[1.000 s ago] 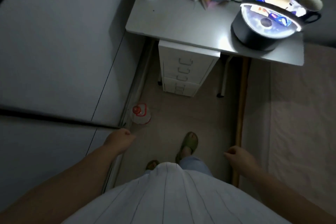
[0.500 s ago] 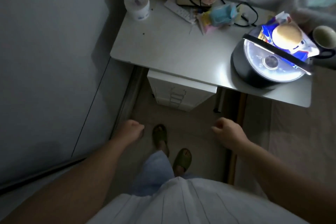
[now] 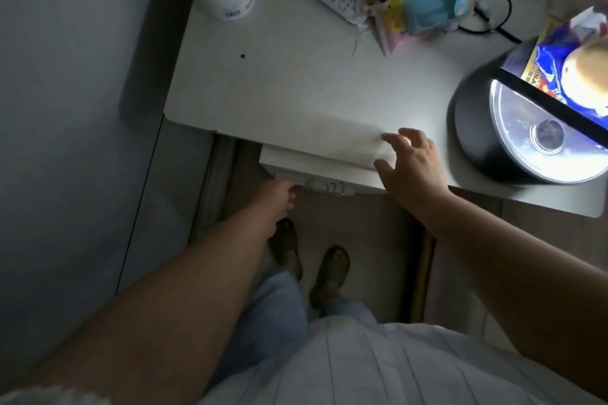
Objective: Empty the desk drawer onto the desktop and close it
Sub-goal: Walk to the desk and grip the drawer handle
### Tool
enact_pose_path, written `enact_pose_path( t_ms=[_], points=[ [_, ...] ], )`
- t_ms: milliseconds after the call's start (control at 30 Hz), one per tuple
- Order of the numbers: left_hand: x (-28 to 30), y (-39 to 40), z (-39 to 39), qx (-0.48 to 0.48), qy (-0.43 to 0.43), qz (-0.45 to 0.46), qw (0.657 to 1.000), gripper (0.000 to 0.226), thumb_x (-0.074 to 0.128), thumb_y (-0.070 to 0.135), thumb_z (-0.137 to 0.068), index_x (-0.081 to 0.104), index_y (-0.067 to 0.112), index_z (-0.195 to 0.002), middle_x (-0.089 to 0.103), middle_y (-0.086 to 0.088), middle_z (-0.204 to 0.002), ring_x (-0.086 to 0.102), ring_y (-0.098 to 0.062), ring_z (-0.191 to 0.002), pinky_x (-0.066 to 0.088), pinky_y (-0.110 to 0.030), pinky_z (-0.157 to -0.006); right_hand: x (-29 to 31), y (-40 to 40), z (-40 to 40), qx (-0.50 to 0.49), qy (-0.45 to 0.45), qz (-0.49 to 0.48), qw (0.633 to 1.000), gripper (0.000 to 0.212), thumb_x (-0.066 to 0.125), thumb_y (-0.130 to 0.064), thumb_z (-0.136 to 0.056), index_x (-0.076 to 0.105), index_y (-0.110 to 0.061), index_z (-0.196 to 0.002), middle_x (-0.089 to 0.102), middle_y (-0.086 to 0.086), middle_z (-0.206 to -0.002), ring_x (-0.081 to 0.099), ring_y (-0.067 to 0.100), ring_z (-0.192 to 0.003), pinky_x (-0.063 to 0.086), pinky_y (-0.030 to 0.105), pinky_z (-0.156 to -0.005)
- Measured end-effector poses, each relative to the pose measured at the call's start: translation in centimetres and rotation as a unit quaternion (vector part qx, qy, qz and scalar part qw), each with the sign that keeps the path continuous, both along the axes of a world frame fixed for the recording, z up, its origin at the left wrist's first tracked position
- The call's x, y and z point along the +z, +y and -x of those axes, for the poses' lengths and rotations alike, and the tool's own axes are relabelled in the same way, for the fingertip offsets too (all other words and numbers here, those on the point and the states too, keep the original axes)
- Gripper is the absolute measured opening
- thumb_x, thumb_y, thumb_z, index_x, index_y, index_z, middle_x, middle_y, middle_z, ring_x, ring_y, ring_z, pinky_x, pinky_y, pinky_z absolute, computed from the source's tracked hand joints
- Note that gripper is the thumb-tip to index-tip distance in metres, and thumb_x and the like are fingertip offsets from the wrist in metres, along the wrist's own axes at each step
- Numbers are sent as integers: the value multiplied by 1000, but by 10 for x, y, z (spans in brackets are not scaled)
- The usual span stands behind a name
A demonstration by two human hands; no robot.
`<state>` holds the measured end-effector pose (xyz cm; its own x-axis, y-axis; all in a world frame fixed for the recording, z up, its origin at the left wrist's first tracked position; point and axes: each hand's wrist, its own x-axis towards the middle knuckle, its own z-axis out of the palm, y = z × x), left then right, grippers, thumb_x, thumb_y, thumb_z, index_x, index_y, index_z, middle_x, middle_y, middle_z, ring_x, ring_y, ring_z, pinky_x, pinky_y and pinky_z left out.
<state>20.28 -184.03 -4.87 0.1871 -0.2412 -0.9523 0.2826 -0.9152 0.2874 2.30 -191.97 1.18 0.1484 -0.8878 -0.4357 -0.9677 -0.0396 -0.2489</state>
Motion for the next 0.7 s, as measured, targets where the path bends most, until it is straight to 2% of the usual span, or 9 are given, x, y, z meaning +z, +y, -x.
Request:
enact_pose_path(
  t_ms=[100,167,200,267,300,367,400,500,700],
  points=[
    [-14,-6,12,49,37,-3,998,34,43,21,-94,54,8,-124,60,-7,-110,55,-20,-94,41,-32,-86,-14,-7,2,29,20,-4,999,51,53,-28,-90,40,-26,-140,30,5,-151,22,25,-140,28,38,-111],
    [-20,-7,20,84,56,-4,995,38,40,16,-94,51,5,-129,59,-11,-122,53,-21,-100,41,-33,-88,-21,-7,5,42,23,-5,999,52,53,-28,-89,40,-28,-140,31,4,-150,25,25,-138,29,37,-110],
    [-22,-8,25,105,67,-3,992,38,39,14,-94,50,5,-129,59,-10,-118,53,-20,-101,41,-33,-88,-23,-7,6,46,24,-3,999,53,53,-29,-89,40,-29,-140,32,3,-150,26,25,-138,29,38,-109],
    [-27,-11,32,165,90,12,982,33,37,12,-94,55,6,-122,60,-5,-97,54,-20,-99,40,-34,-92,-27,-7,10,54,27,-2,998,53,53,-32,-89,39,-32,-140,32,2,-150,26,26,-137,29,38,-109],
    [-29,-13,36,193,102,23,976,28,37,12,-94,59,8,-110,58,-3,-89,56,-19,-94,39,-35,-96,-28,-8,12,59,28,-2,998,53,53,-34,-89,39,-32,-140,32,1,-150,26,26,-137,29,39,-108],
    [-32,-15,44,229,115,42,966,24,37,13,-94,59,14,-86,58,-1,-84,56,-15,-85,35,-34,-105,-29,-8,15,70,29,-2,997,53,52,-35,-89,38,-33,-140,32,2,-150,27,26,-137,31,40,-108],
    [-34,-16,47,247,116,50,961,24,37,14,-95,57,16,-81,58,-1,-84,56,-16,-87,33,-34,-107,-30,-8,16,73,28,0,997,53,51,-36,-90,38,-33,-141,32,2,-150,27,27,-137,31,41,-107],
    [-44,-13,56,297,115,68,946,25,37,13,-94,54,16,-76,56,-2,-80,55,-17,-84,32,-34,-107,-35,-6,20,78,19,9,997,52,51,-36,-90,39,-32,-140,32,2,-149,28,26,-136,31,40,-107],
    [-55,-6,68,347,127,109,923,28,37,19,-95,50,14,-70,51,-2,-71,55,-16,-72,42,-31,-92,-38,-1,28,107,3,28,994,50,49,-31,-91,38,-31,-139,33,2,-146,30,25,-133,32,38,-103]
  ],
)
